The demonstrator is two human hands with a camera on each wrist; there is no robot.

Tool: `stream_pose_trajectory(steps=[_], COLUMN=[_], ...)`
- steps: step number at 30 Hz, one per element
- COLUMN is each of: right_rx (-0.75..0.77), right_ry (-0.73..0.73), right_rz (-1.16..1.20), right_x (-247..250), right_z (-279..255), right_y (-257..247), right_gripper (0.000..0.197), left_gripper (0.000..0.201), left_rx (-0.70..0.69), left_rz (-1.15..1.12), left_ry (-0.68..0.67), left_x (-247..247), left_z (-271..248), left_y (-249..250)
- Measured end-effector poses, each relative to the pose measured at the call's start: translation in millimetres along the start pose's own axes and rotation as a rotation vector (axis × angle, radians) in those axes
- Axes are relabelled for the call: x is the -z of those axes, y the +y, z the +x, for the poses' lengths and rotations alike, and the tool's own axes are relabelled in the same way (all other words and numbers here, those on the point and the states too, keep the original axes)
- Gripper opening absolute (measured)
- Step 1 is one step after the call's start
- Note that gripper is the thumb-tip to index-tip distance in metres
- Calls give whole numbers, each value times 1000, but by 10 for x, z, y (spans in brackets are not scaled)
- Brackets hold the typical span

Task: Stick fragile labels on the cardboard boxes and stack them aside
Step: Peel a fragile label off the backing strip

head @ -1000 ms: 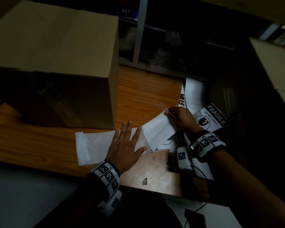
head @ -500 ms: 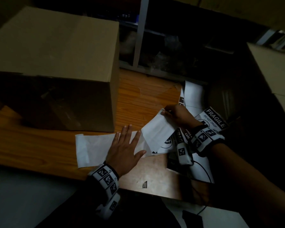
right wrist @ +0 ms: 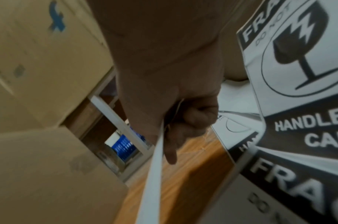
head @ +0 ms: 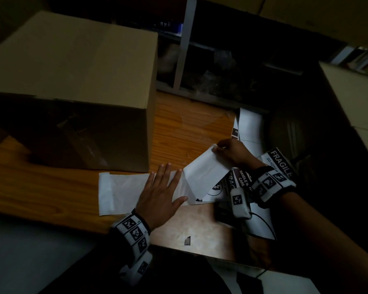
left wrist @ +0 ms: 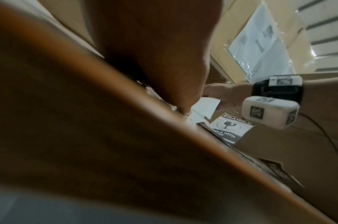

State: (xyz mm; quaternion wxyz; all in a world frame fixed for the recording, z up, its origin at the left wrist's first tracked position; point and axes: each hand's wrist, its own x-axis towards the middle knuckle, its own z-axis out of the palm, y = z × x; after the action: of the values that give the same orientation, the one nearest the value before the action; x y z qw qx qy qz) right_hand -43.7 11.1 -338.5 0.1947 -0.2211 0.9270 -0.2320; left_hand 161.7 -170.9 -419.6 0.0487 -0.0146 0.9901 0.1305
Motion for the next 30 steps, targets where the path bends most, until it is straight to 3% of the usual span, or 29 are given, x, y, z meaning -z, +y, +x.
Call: stream_pose_trajectory(steps=[6,10,13,19,25,30], right_rx=[-142,-242,-331,-352,-380,-436], right_ry=[-72,-116,-158,-387,-421,-424], right_rz=[345,434,512,540,725,752], right_x=[54,37,128,383,479,548], right_z=[-108,-172,-260,-414,-449,-441], right_y=[-28,-45,-105,-17,-37,-51], right_gripper=[28,34,24,44,19,44], left_gripper=[82,81,80,79,77,76], left_rx=[-26,-42,-63,-116,-133,-137], left_rz=[8,26,32,38,26,41], left_ry=[34,54,69,85,112,115], left_x=[-22,-43,-59,-42,-74,-58], left_z=[-26,-41,-30,-32,-36,-39], left_y=[-34,-74,-116,-179,-190,-187])
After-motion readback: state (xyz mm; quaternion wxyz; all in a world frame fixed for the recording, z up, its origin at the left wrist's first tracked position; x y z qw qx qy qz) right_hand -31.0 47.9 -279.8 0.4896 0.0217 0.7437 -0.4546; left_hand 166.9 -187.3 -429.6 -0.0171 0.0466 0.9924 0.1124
